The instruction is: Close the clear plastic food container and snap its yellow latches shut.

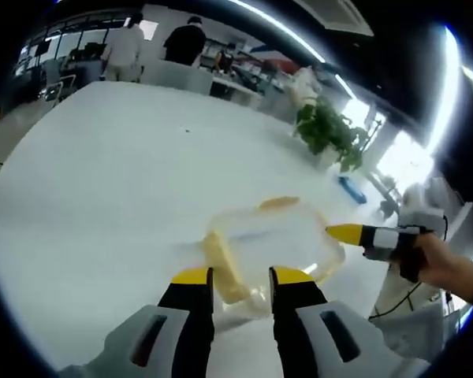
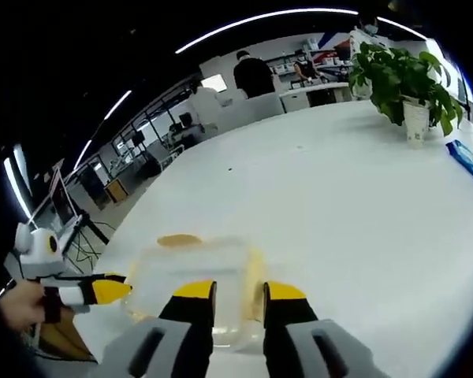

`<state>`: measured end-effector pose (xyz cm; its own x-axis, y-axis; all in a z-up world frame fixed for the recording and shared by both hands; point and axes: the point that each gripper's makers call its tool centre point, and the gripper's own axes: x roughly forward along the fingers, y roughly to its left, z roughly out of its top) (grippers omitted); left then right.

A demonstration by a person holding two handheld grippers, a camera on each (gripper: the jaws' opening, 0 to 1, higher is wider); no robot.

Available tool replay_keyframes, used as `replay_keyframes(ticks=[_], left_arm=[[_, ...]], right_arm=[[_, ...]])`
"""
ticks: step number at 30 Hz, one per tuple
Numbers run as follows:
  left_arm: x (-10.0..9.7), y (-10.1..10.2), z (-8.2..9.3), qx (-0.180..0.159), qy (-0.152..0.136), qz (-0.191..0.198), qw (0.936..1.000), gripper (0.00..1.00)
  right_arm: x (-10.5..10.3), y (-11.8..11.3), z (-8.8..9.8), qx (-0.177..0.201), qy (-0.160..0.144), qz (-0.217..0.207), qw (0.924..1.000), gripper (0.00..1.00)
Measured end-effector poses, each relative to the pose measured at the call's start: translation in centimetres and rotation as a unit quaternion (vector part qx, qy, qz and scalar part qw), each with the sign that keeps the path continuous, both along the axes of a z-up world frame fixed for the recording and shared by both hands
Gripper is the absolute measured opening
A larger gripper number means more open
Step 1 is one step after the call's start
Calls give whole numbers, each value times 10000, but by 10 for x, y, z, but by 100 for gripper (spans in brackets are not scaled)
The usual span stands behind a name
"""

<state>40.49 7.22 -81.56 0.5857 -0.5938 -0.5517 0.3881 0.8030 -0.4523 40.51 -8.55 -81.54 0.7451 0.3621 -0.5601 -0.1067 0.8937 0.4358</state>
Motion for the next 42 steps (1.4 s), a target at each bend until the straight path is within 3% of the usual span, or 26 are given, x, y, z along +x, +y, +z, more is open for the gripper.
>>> replay_keyframes(ticks=[2, 14, 18, 21, 22, 23, 26, 35, 38, 39, 40, 42], left_arm=[[-1, -1, -1, -86, 118, -4, 9999, 28], [-2, -3, -2, -49, 153, -268, 9995, 27], [-3, -5, -2, 44, 46, -436, 9990, 25], [-3, -4, -3, -117, 140, -416, 9990, 24], [-13, 3, -14, 76, 524, -388, 9978, 22], [-3, -8, -8, -91, 128, -451, 9989, 22], [-6, -7, -5, 108, 181, -569, 9982, 22], [-4, -6, -3, 40, 164, -592, 9981, 22], [-4, -6, -3, 32, 143, -609, 9980, 22], [-2, -4, -3, 52, 125, -550, 9984, 22], [-4, -5, -3, 31, 170, -581, 9982, 22], [-3, -6, -3, 47, 140, -624, 9979, 22]], right_arm=[[1, 0, -1, 36, 70, 8, 10000, 23], [0, 4, -2, -26, 115, 325, 9994, 24], [0, 5, -2, -91, 108, 284, 9995, 24], [-1, 7, -2, -144, 7, 129, 9998, 24], [-3, 9, -4, -158, 54, 184, 9997, 24], [-1, 7, -3, -180, 25, 154, 9997, 24], [0, 6, -3, -138, 91, 256, 9995, 24], [-2, 7, -4, -87, 380, 927, 9949, 22], [-3, 7, -6, 135, 488, 1054, 9931, 21], [-10, 5, -12, 442, 897, 643, 9929, 21], [-5, 5, -14, 353, 659, 988, 9923, 21], [-5, 7, -14, -30, 565, 1140, 9919, 21]])
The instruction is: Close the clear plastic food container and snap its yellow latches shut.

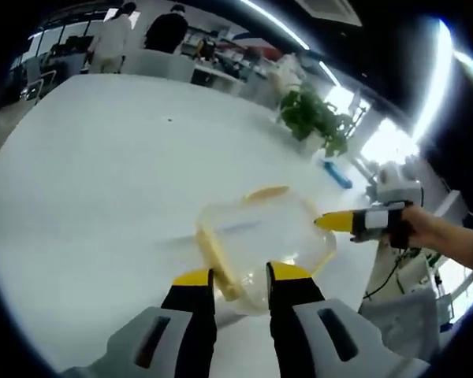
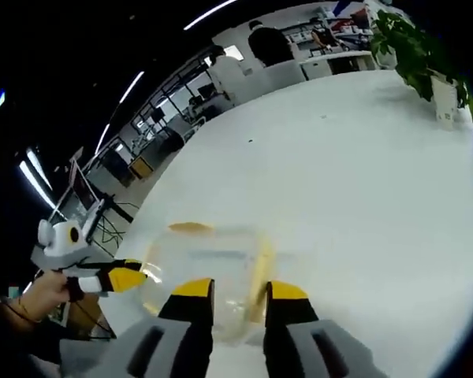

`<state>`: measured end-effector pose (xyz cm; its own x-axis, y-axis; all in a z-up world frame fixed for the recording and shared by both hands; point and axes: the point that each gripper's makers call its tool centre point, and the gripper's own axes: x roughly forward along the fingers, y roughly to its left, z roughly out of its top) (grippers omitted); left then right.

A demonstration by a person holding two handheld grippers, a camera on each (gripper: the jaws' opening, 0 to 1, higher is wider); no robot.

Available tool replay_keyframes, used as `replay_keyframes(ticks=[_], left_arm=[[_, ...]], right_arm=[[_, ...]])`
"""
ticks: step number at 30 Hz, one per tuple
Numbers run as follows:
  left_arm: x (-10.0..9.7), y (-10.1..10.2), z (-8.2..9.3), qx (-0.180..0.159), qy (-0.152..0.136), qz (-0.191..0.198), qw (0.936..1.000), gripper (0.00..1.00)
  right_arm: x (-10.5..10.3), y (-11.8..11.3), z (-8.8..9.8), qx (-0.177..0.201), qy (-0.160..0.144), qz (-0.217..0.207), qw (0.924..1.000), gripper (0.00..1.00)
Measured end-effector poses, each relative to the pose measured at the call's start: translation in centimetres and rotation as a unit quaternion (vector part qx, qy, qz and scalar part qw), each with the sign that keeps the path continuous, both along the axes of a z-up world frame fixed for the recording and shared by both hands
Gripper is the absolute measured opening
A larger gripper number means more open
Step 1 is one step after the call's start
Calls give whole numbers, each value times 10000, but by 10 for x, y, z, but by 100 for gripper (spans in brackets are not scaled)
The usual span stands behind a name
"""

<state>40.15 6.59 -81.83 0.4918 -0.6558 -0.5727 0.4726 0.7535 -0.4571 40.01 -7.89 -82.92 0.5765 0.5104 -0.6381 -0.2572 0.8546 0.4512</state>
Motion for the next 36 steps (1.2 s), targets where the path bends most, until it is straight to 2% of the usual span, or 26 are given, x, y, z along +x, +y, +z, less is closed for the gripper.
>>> replay_keyframes(ticks=[1, 3, 8, 15, 19, 25, 36], left_arm=[[0, 1, 0, 44, -23, -37, 10000, 22], [1, 3, 0, 11, 8, -11, 10000, 22], [0, 4, 0, -16, -30, 51, 10000, 22], [0, 7, 1, -62, -37, 83, 9999, 23], [1, 12, 3, 167, -239, 32, 9996, 23], [3, 20, 4, 355, -329, -37, 9988, 22], [2, 27, 3, 323, -392, 0, 9987, 24]], right_arm=[[-1, 4, 0, 150, 68, -99, 9998, 21], [0, 4, -2, 228, 3, -173, 9996, 21], [2, 6, 1, 113, -123, -212, 9996, 22], [4, 9, 4, 143, -202, -316, 9992, 22], [6, 14, 6, 172, -244, -355, 9989, 22], [3, 23, 7, 121, -342, -457, 9983, 22], [0, 28, 9, 100, -424, -216, 9988, 25]])
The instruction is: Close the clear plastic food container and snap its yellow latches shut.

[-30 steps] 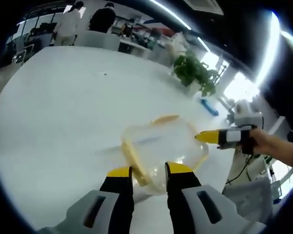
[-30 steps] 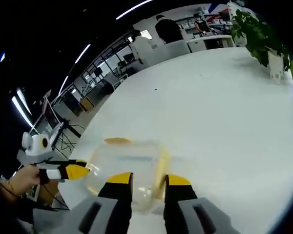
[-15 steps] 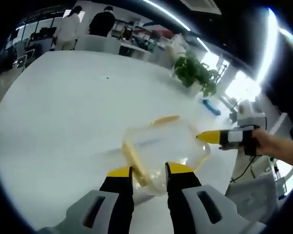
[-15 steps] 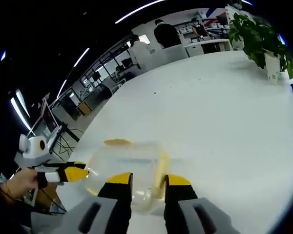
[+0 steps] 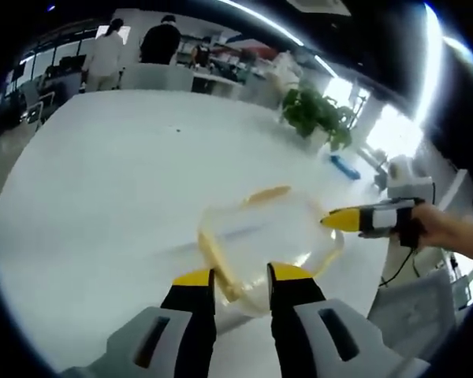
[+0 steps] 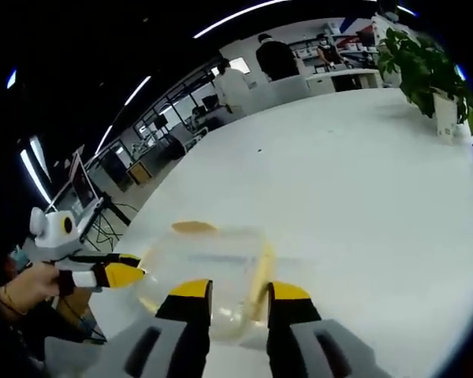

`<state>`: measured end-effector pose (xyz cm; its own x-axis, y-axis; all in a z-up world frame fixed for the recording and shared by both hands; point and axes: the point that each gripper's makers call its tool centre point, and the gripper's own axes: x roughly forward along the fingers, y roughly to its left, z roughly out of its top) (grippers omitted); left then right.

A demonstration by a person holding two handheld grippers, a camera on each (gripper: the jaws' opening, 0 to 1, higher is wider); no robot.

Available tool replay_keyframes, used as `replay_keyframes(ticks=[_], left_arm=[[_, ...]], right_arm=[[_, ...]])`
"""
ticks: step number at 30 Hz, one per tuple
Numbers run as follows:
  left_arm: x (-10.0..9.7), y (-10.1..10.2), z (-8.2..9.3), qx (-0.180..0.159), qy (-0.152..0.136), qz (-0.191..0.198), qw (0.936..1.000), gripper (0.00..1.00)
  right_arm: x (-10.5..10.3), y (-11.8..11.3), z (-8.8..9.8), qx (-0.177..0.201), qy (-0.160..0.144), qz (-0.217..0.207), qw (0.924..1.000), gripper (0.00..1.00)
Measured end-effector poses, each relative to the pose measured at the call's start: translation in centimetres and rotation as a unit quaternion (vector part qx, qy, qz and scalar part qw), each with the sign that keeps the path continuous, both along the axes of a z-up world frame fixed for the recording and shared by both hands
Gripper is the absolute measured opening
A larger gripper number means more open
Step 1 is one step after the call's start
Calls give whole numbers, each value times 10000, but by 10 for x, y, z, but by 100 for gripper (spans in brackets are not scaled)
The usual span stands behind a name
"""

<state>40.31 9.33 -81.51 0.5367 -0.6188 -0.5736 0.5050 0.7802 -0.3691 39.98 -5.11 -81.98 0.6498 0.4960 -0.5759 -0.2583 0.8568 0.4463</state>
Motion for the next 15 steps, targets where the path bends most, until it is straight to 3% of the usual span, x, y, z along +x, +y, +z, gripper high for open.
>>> replay_keyframes(ticks=[6, 8, 13, 15], left_arm=[[1, 0, 0, -151, 25, 134, 9998, 24], [2, 0, 2, -50, -128, 108, 9998, 24], [10, 4, 12, 150, -400, 208, 9989, 20], [14, 5, 17, 122, -488, 244, 9984, 23]], right_arm=[[-1, 1, 0, -97, -111, 189, 9997, 29], [-1, 0, -2, 127, 79, -5, 9999, 30], [1, -3, 0, -100, -75, 14, 9999, 34], [3, -4, 4, -176, -206, 47, 9996, 35]])
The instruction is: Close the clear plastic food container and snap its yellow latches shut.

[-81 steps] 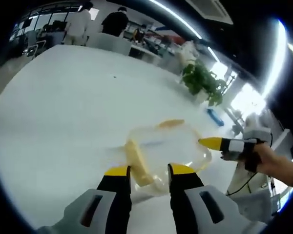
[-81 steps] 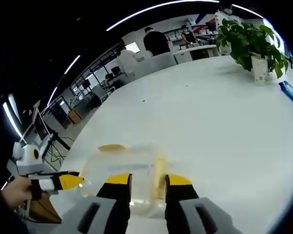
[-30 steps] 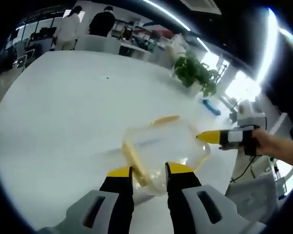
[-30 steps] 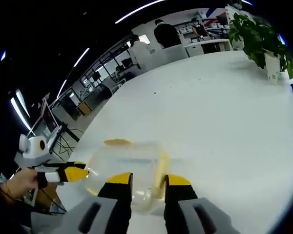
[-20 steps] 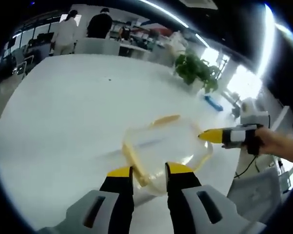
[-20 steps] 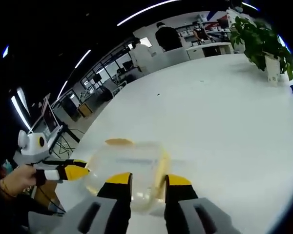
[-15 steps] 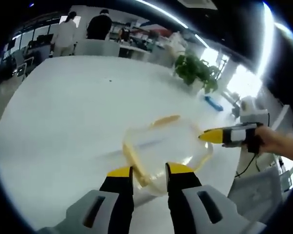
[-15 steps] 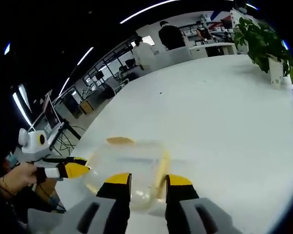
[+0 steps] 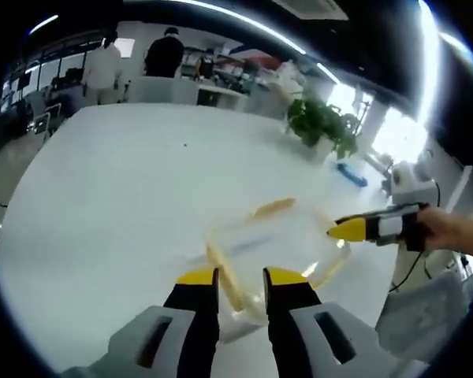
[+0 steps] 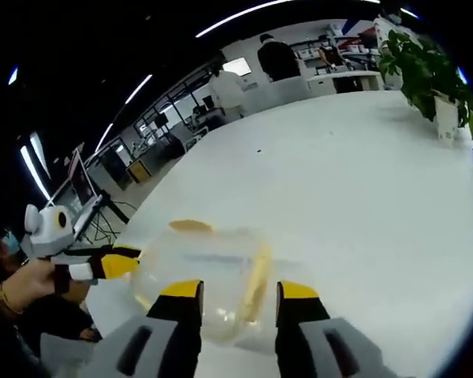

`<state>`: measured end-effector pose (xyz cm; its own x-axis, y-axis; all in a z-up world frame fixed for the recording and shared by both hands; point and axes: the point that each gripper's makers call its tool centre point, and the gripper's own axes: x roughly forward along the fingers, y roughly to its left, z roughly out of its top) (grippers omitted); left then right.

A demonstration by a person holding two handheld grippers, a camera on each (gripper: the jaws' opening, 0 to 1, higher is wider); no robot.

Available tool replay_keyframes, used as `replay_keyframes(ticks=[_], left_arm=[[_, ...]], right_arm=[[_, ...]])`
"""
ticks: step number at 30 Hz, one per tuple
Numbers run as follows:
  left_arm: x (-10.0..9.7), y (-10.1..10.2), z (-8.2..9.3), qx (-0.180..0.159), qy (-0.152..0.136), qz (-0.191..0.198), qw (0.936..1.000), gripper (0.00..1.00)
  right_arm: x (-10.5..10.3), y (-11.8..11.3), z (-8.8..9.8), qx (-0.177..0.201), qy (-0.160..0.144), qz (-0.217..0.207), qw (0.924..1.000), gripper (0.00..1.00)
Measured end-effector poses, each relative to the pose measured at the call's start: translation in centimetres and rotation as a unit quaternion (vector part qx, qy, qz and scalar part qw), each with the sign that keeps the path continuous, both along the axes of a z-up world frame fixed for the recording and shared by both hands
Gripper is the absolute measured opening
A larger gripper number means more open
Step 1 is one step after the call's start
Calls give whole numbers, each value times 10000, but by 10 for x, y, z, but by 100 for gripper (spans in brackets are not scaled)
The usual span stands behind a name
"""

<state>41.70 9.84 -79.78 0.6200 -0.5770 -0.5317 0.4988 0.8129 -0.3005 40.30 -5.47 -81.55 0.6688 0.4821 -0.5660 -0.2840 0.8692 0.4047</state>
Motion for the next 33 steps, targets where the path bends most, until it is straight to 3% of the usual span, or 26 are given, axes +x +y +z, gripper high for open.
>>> replay_keyframes(ticks=[2, 13, 33], left_arm=[[3, -1, 6, -24, -79, -44, 10000, 27], [3, -16, 13, 322, -425, -534, 9972, 26], [-7, -53, 15, 646, -686, -1391, 9858, 23]], right_arm=[[2, 0, 4, -28, -92, 21, 10000, 35], [13, 1, 27, -431, -666, 208, 9966, 33], [19, 41, 28, -586, -758, 912, 9912, 28]])
